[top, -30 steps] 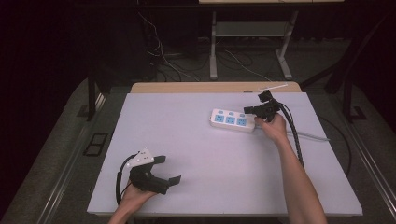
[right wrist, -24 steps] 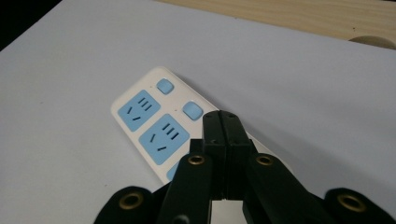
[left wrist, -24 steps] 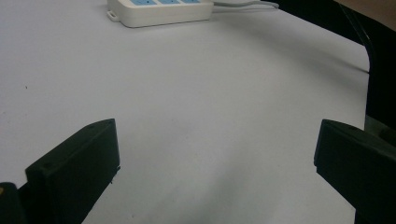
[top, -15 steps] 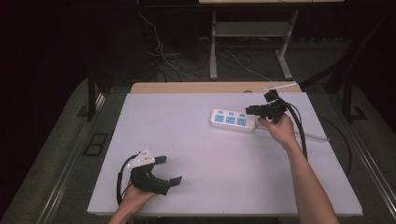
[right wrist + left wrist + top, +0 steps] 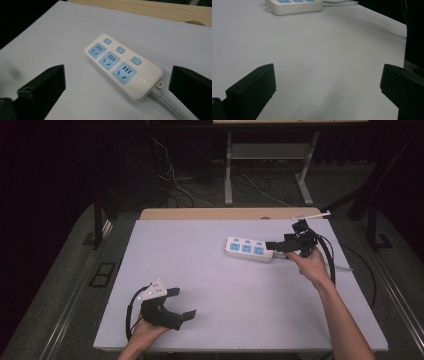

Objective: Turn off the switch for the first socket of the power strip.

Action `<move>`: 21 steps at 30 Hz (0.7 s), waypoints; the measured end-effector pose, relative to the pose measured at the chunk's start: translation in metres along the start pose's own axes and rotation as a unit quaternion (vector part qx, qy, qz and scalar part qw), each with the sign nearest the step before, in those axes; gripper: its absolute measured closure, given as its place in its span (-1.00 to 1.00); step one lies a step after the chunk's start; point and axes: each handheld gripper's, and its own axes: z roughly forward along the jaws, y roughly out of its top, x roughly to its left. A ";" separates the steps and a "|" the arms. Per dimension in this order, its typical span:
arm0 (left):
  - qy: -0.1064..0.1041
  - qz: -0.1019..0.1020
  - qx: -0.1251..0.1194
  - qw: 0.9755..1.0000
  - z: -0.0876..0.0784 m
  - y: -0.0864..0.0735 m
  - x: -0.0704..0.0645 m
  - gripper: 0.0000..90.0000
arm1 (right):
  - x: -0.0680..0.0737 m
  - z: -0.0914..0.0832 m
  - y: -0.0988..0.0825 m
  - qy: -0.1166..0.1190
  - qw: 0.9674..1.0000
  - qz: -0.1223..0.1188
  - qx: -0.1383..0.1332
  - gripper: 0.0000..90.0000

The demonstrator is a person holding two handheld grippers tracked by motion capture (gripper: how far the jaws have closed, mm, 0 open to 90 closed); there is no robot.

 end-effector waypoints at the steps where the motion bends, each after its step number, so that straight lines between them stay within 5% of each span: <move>1: 0.000 0.000 0.000 1.000 0.000 0.000 0.000 -1.00 | 0.002 -0.002 -0.002 0.002 1.000 0.001 0.001 -0.99; 21: -0.001 -0.002 0.001 1.000 0.001 0.000 -0.001 -1.00 | 0.023 -0.042 -0.047 0.043 0.999 -0.018 -0.024 -0.99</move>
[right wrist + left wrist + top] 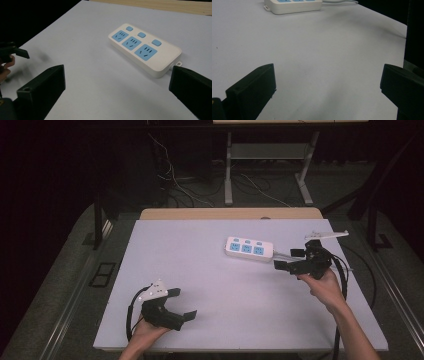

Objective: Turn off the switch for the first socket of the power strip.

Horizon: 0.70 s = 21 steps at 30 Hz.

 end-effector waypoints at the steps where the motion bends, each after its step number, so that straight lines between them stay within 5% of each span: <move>1: 0.000 0.000 0.000 1.000 0.000 0.000 0.000 -1.00 | 0.001 -0.001 -0.002 0.003 1.000 0.000 -0.003 -0.99; 21: 0.000 0.002 0.002 1.000 0.001 0.000 -0.001 -1.00 | 0.021 -0.015 -0.054 0.021 1.000 -0.016 -0.011 -0.99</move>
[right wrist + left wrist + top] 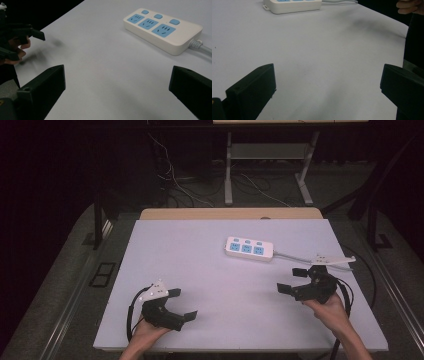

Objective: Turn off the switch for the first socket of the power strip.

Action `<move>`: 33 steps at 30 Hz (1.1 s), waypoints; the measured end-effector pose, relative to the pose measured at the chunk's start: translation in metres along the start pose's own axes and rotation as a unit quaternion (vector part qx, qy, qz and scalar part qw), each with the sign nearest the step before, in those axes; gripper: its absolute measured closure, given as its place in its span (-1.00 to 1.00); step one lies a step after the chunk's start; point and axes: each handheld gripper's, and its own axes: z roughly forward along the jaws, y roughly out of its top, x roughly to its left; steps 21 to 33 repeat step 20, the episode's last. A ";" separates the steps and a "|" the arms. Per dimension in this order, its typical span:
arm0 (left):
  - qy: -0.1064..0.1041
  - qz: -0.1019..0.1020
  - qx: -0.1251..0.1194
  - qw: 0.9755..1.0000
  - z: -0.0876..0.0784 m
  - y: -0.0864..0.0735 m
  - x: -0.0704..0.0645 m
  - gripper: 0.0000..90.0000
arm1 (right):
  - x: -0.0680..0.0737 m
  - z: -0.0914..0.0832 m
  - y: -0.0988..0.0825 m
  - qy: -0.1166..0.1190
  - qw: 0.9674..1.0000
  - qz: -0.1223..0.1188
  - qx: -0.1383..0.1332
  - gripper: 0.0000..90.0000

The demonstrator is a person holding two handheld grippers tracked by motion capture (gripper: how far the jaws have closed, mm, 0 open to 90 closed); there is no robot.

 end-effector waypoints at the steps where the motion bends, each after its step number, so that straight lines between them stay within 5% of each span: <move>1: 0.000 -0.002 0.000 1.000 0.000 0.000 0.000 -1.00 | 0.001 -0.001 -0.002 -0.001 1.000 0.000 -0.001 -0.99; 17: -0.001 -0.002 0.004 1.000 0.001 -0.001 0.000 -1.00 | 0.007 -0.008 -0.046 -0.013 1.000 0.004 -0.002 -0.99; 33: -0.001 -0.003 0.004 1.000 0.001 -0.001 0.000 -1.00 | 0.006 -0.008 -0.049 -0.018 1.000 0.005 -0.002 -0.99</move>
